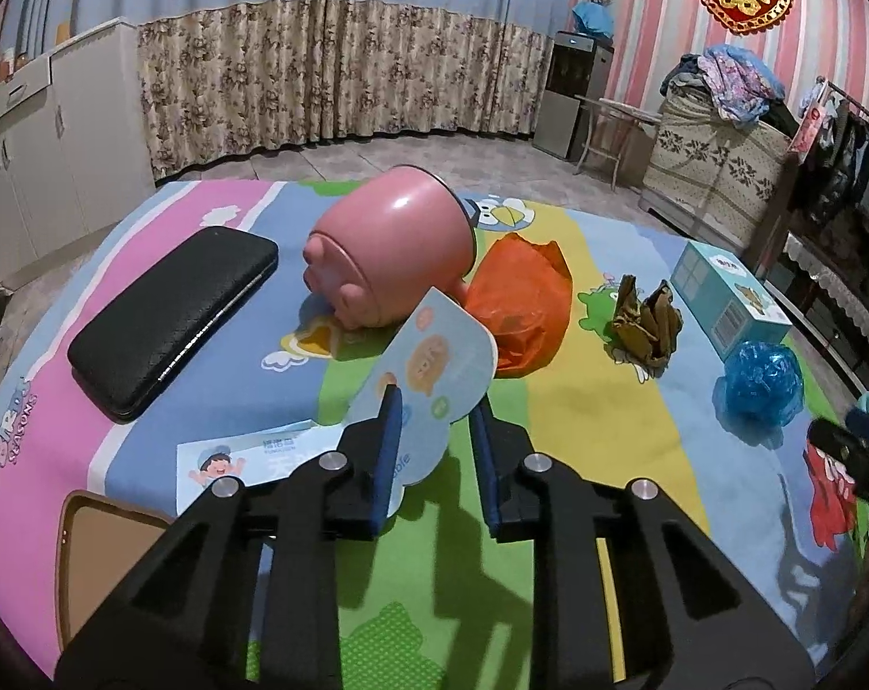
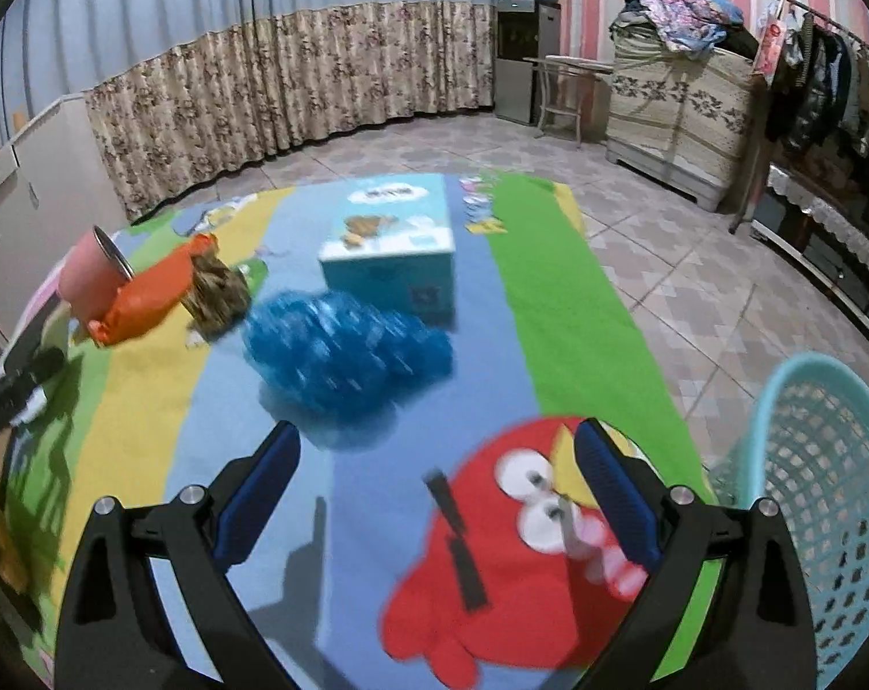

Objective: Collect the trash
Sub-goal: 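Grasp the blue plastic bag with the right gripper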

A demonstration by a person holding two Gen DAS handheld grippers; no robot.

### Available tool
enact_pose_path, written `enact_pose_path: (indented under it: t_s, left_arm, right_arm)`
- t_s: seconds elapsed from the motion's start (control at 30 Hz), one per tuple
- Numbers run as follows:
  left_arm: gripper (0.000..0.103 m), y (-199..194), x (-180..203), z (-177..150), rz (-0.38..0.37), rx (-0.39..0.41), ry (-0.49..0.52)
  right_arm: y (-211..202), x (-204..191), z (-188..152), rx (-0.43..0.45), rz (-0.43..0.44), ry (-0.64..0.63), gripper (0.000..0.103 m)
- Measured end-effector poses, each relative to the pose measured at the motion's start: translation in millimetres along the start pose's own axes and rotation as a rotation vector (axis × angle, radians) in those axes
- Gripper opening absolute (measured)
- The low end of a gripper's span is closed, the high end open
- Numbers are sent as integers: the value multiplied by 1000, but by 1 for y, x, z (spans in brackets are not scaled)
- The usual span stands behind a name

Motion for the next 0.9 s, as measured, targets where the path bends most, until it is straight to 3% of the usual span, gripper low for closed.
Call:
enact_pose_path:
  t_s: [0.1,0.17,0.23,0.33,0.43,0.7,0.9]
  left_arm:
    - [23,0,-3,0,-10,0,-12]
    - [23,0,-3,0,-7,-1,-8]
    - [23,0,-4,-1,-9,-1,-11]
    - [23,1,-5,0,-11,-2,-12]
    - [23,1,-6,1,-13,-1,-13]
    - [23,2,-9,2,-1,-10,10]
    - [18,0,-4,4,63,-26,76]
  right_arm:
    - [10,-14,5,-7,16,-8,92]
    - [20,-22,7,-19,21,-26,80]
    - [26,-27,5,-43,39,-35,58]
    - [30,-33,2,-50,66,-55,36]
    - [24,-32,-1,-46,88,-56,20]
    - [-45,0,-3,25,76,-52,17]
    - [-109,66,5,83,29,42,17]
Point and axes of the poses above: each gripper's, at about its wrist camera, not at the fingertips, and y roughly the way its jaws point, x to its right, z to its top, the point moved 10 cm from there along y, roughly the way its jaws point, and after that the axes turned 15 degrees about y, right-handed, at the moved point
